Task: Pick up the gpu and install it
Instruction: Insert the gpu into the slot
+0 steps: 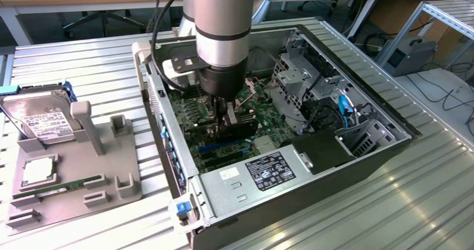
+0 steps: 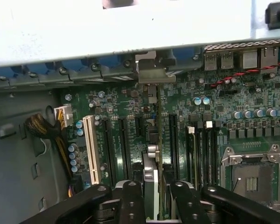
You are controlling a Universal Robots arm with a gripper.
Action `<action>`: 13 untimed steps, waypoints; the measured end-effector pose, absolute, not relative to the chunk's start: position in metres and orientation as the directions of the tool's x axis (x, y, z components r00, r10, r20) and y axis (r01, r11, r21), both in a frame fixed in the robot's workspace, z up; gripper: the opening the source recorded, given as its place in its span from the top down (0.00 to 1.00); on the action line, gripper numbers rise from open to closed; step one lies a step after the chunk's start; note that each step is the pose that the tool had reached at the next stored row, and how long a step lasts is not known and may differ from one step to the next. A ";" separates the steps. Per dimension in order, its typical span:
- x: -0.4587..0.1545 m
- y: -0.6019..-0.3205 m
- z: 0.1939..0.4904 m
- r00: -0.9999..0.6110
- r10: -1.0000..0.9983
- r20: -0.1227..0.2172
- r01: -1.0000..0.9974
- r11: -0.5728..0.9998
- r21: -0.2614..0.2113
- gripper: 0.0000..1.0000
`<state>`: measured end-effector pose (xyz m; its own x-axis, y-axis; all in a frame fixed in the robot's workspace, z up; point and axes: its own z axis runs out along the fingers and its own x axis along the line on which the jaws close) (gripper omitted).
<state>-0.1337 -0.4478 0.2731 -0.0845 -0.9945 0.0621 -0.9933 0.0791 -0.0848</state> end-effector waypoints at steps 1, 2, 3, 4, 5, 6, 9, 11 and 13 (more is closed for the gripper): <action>-0.134 -0.448 0.273 -0.084 -0.994 0.063 -0.993 0.079 -0.085 0.73; -0.134 -0.448 0.273 -0.084 -0.994 0.064 -0.993 0.079 -0.085 0.73; -0.134 -0.448 0.273 -0.084 -0.994 0.064 -0.993 0.079 -0.085 0.73; -0.134 -0.448 0.272 -0.084 -0.994 0.063 -0.993 0.079 -0.085 0.73; -0.134 -0.448 0.272 -0.084 -0.995 0.062 -0.993 0.079 -0.085 0.73; -0.134 -0.448 0.272 -0.085 -0.995 0.055 -0.993 0.080 -0.084 0.73; -0.134 -0.448 0.272 -0.084 -0.996 0.023 -0.993 0.082 -0.082 0.73; -0.134 -0.449 0.272 -0.084 -0.996 0.022 -0.993 0.082 -0.082 0.73; -0.134 -0.449 0.272 -0.085 -0.996 0.022 -0.993 0.083 -0.081 0.73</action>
<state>-0.1340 -0.4492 0.2723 -0.0846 -0.9962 0.0221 -0.9933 0.0825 -0.0815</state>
